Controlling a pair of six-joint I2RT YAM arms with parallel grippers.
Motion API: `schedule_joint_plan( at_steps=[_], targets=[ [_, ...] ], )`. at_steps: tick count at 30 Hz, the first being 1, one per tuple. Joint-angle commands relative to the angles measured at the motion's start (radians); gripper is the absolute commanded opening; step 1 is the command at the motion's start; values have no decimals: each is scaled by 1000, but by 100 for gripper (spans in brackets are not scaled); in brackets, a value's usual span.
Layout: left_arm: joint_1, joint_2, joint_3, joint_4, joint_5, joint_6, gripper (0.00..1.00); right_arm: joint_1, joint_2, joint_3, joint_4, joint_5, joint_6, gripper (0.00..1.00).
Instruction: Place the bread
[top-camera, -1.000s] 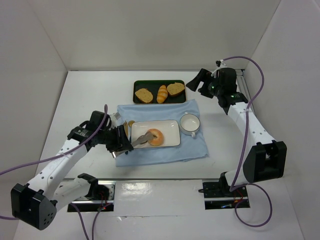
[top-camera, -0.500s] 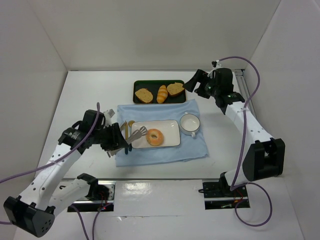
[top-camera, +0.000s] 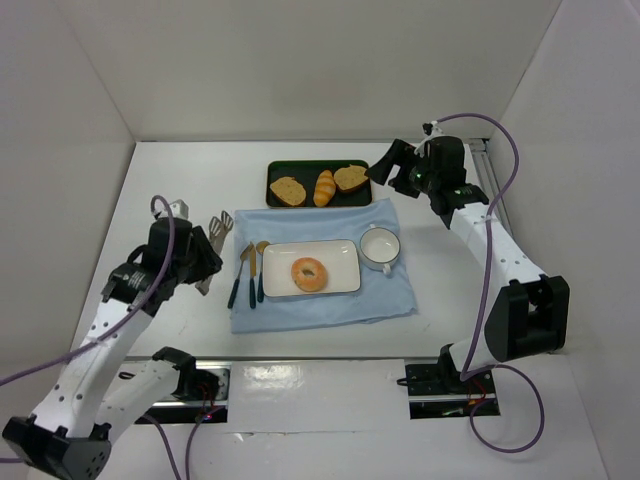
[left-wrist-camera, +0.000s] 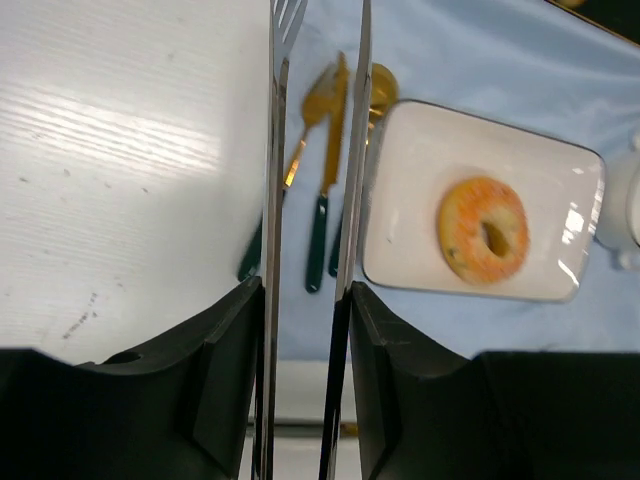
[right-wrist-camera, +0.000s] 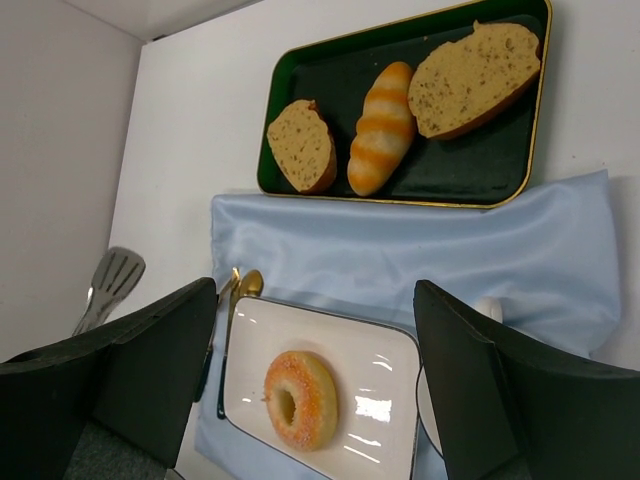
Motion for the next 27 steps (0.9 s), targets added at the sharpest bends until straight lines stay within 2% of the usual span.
schedule_joint_plan(
  at_steps=[1, 9, 12, 19, 27],
  targets=[
    [15, 64, -1, 136, -189, 55, 50, 8, 2, 47, 10, -16, -12, 86],
    [106, 268, -25, 246, -257, 119, 50, 8, 2, 56, -10, -26, -21, 86],
    [159, 345, -14, 283, -231, 130, 50, 8, -7, 56, -10, -26, -21, 86],
    [204, 504, 31, 326, -191, 183, 49, 8, -18, 44, -21, -36, -21, 86],
    [247, 600, 31, 355, -124, 194, 49, 8, -27, 24, -21, -36, -12, 86]
  ],
)
